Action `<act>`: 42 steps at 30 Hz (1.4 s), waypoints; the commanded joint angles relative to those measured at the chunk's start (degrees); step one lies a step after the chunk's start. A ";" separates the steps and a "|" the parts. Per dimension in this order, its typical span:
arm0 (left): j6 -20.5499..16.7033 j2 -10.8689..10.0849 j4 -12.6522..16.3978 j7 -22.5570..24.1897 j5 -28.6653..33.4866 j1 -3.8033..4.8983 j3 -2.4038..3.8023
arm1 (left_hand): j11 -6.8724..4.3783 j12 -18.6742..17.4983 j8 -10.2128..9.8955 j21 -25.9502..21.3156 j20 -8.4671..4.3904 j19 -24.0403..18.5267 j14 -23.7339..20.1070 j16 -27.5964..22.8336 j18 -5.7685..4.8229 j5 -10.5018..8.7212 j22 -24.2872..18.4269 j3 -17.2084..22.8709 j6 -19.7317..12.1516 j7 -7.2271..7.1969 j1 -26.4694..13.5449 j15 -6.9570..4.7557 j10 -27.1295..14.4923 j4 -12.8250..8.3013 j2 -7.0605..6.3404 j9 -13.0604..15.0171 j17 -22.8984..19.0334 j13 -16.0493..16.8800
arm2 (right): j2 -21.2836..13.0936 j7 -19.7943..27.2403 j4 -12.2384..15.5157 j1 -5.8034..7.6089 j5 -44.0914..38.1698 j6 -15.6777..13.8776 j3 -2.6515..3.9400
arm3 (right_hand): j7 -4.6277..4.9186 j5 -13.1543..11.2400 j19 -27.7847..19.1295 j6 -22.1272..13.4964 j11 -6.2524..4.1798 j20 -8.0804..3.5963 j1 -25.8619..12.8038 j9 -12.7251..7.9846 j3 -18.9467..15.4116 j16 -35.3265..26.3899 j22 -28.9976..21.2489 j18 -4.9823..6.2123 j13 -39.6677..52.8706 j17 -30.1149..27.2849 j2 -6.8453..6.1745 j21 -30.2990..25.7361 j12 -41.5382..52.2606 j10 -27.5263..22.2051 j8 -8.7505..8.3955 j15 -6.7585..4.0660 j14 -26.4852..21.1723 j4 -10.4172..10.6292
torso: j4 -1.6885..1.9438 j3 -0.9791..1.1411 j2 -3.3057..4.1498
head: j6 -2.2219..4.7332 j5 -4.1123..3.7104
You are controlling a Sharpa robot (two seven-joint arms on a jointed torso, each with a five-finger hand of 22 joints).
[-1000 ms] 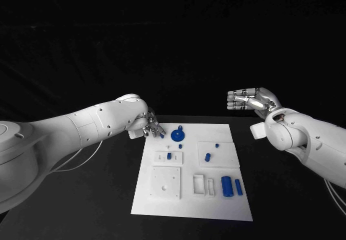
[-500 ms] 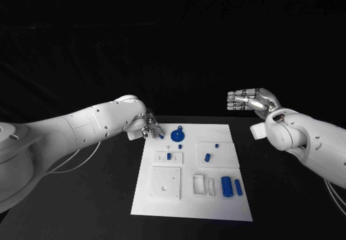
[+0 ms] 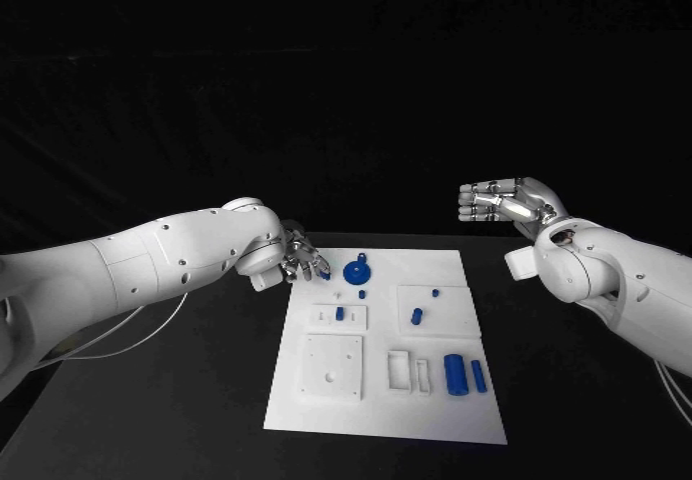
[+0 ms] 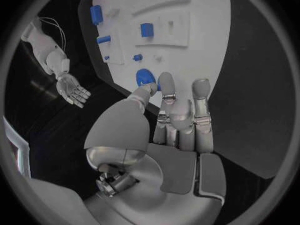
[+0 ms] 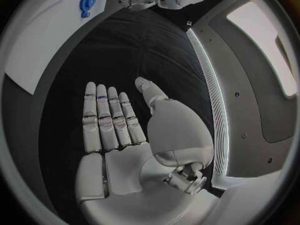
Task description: Assemble the parts on the task board
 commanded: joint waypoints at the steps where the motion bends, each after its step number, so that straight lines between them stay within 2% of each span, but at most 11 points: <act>1: -5.83 -1.98 3.76 -0.76 3.75 0.28 0.03 | -0.52 0.53 -0.19 0.36 -0.12 0.19 0.37 0.23 0.38 0.87 1.02 5.57 2.51 -2.01 0.01 -0.14 2.73 -5.14 -0.64 15.47 0.15 -0.36 | -0.16 0.19 0.00 -0.01 -0.28 0.95 0.04 | 0.17 0.34 -0.13 -0.03 0.21 -0.12 -0.08 0.03 0.02 -0.33 -0.07 0.85 -0.09 -0.07 0.29 -0.02 -0.12 -0.34 -0.03 -0.03 -0.36 0.22 | 0.16 0.12 -0.20 | -0.15 0.12; 4: -7.28 -4.26 7.48 -1.09 3.78 0.37 -0.08 | -0.56 0.97 -0.21 0.47 -0.15 0.24 0.50 0.30 0.38 1.59 1.02 5.75 2.83 -2.06 -0.16 -0.17 2.75 -5.39 -0.88 15.47 0.38 -0.56 | -0.30 0.12 -0.07 -0.01 -0.28 1.03 0.04 | 0.17 0.38 -0.11 0.00 0.21 -0.12 -0.09 0.03 0.01 -0.33 -0.07 0.86 -0.09 -0.07 0.25 -0.01 -0.11 -0.32 -0.03 -0.04 -0.35 0.23 | 0.20 0.18 -0.32 | -0.29 0.09; 8: -8.82 -6.59 11.17 -1.46 3.18 0.41 -0.33 | -0.65 1.71 -0.23 0.64 -0.20 0.28 0.66 0.46 0.37 2.45 1.02 5.93 3.26 -2.18 -0.43 -0.22 2.76 -5.61 -1.13 15.42 0.79 -0.90 | -0.43 0.07 -0.18 -0.01 -0.28 1.13 0.03 | 0.17 0.44 -0.06 0.13 0.20 -0.12 -0.05 0.04 0.05 -0.32 -0.07 0.88 -0.08 -0.07 0.26 -0.01 -0.10 -0.27 -0.03 -0.07 -0.30 0.23 | 0.26 0.14 -0.41 | -0.45 0.08; 13: -10.82 -8.71 14.66 -1.81 1.82 0.42 -1.07 | -0.75 2.32 -0.19 0.90 -0.17 0.36 0.76 0.81 0.46 3.93 1.05 6.13 3.74 -2.30 -0.73 -0.19 2.78 -5.86 -1.50 15.55 1.28 -1.16 | -0.60 -0.01 -0.04 -0.04 -0.30 1.18 0.02 | 0.17 0.44 -0.06 0.13 0.20 -0.12 -0.05 0.04 0.05 -0.32 -0.07 0.88 -0.08 -0.07 0.26 -0.01 -0.10 -0.27 -0.03 -0.07 -0.30 0.23 | 0.31 0.16 -0.38 | -0.71 0.04; 19: -12.41 -10.33 17.82 -1.99 -0.21 0.42 -2.57 | -0.81 2.70 -0.17 1.17 -0.15 0.37 0.84 1.14 0.55 5.52 1.07 6.41 4.05 -2.35 -0.94 -0.18 2.77 -6.21 -1.85 15.75 1.68 -1.37 | -0.73 -0.05 0.13 -0.10 -0.36 1.07 0.01 | 0.16 0.49 -0.04 0.06 0.20 -0.11 0.02 0.03 0.10 -0.33 -0.07 0.89 -0.09 -0.07 0.22 -0.02 -0.13 -0.28 -0.04 -0.07 -0.32 0.24 | 0.25 0.13 -0.28 | -0.97 0.08; 24: -14.09 -10.97 19.96 -2.12 -2.96 0.39 -4.42 | -0.84 3.02 -0.21 1.51 -0.11 0.29 0.82 1.32 0.67 5.88 1.05 6.64 4.28 -2.40 -1.16 -0.17 2.78 -6.52 -1.98 15.87 1.80 -1.63 | -0.84 -0.05 0.15 -0.18 -0.46 1.03 0.01 | 0.16 0.49 -0.04 0.06 0.20 -0.11 0.02 0.03 0.10 -0.33 -0.07 0.89 -0.09 -0.07 0.22 -0.02 -0.13 -0.28 -0.04 -0.07 -0.32 0.24 | 0.19 0.13 -0.29 | -1.24 0.21; 28: -14.94 -10.90 20.64 -2.19 -4.69 0.17 -5.17 | -0.86 3.05 -0.20 1.56 -0.09 0.29 0.84 1.37 0.69 5.96 1.05 6.65 4.34 -2.42 -1.20 -0.15 2.77 -6.57 -2.04 15.86 1.86 -1.67 | -0.89 -0.05 0.21 -0.24 -0.49 1.05 0.00 | 0.16 0.49 -0.04 0.06 0.20 -0.11 0.02 0.03 0.10 -0.33 -0.07 0.89 -0.09 -0.07 0.22 -0.02 -0.13 -0.28 -0.04 -0.07 -0.32 0.24 | 0.12 0.15 -0.22 | -1.49 0.32; 33: -15.89 -10.75 20.95 -2.24 -6.19 -0.36 -5.55 | -0.86 3.05 -0.20 1.56 -0.09 0.29 0.84 1.37 0.69 5.96 1.05 6.65 4.34 -2.42 -1.20 -0.15 2.77 -6.57 -2.04 15.86 1.86 -1.67 | -0.93 -0.06 0.25 -0.30 -0.55 1.03 0.00 | 0.16 0.49 -0.04 0.06 0.20 -0.11 0.02 0.03 0.10 -0.33 -0.07 0.89 -0.09 -0.07 0.22 -0.02 -0.13 -0.28 -0.04 -0.07 -0.32 0.24 | 0.10 0.16 -0.25 | -1.65 0.33; 41: -16.61 -10.55 21.25 -2.20 -7.60 -0.81 -5.70 | -0.87 3.18 -0.22 1.67 -0.04 0.29 0.86 1.45 0.76 6.00 1.04 6.70 4.43 -2.44 -1.26 -0.12 2.77 -6.61 -2.04 15.81 1.88 -1.76 | -0.99 -0.04 0.33 -0.34 -0.63 1.00 0.00 | 0.16 0.49 -0.04 0.06 0.20 -0.11 0.02 0.03 0.10 -0.33 -0.07 0.89 -0.09 -0.07 0.22 -0.02 -0.13 -0.28 -0.04 -0.07 -0.32 0.24 | 0.15 0.18 -0.24 | -1.87 0.31; 42: -16.63 -10.51 21.27 -2.19 -7.71 -0.85 -5.70 | -0.86 3.20 -0.22 1.69 -0.02 0.28 0.86 1.46 0.77 5.99 1.03 6.69 4.45 -2.44 -1.29 -0.11 2.77 -6.61 -2.06 15.78 1.89 -1.78 | -0.98 -0.04 0.34 -0.34 -0.63 1.01 0.00 | 0.16 0.49 -0.04 0.06 0.20 -0.11 0.02 0.03 0.10 -0.33 -0.07 0.89 -0.09 -0.07 0.22 -0.02 -0.13 -0.28 -0.04 -0.07 -0.32 0.24 | 0.16 0.17 -0.24 | -2.08 0.35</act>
